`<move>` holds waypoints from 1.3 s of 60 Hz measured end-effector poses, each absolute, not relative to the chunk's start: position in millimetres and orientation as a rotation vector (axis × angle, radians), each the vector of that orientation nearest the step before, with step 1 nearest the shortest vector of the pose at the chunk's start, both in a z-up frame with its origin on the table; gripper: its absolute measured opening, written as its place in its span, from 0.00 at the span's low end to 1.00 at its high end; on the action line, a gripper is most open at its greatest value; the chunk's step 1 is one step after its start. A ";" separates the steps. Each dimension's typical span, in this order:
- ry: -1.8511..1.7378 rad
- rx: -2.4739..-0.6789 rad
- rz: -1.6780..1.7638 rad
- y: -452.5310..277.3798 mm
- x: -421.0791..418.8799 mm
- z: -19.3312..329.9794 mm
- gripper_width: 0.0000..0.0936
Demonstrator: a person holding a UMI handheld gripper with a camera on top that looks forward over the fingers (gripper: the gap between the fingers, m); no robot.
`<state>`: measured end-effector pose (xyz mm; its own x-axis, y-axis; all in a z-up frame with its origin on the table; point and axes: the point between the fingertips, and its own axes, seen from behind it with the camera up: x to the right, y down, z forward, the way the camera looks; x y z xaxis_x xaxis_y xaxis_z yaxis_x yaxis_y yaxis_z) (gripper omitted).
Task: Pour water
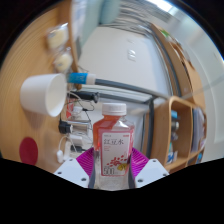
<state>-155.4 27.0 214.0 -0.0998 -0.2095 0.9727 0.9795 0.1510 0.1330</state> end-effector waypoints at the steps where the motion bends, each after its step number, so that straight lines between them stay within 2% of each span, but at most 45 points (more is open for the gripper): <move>1: -1.157 -0.948 -1.210 26.0 -150.9 214.5 0.50; 5: -0.948 -1.194 -0.927 26.3 -132.6 213.7 0.50; 9: -0.760 -1.354 -0.681 23.2 -123.6 206.1 0.50; 19: -0.373 -1.598 -0.214 16.6 -103.7 166.9 0.50; 28: -0.148 -1.686 0.014 17.3 -93.1 128.7 0.50; 44: -0.093 -1.679 0.011 23.1 -100.7 93.2 0.50; 54: -0.069 -1.645 -0.008 22.4 -97.0 95.9 0.51; 67: -0.061 -1.645 -0.006 21.5 -96.1 94.5 0.66; 69: -0.055 -1.658 -0.005 21.0 -95.1 91.7 0.72; 72: -0.050 -1.676 0.002 16.6 -94.8 90.0 0.87; 74: -0.047 -1.670 0.009 12.2 -94.5 92.4 0.94; 78: -0.023 -1.676 0.024 -1.7 -89.7 92.2 0.92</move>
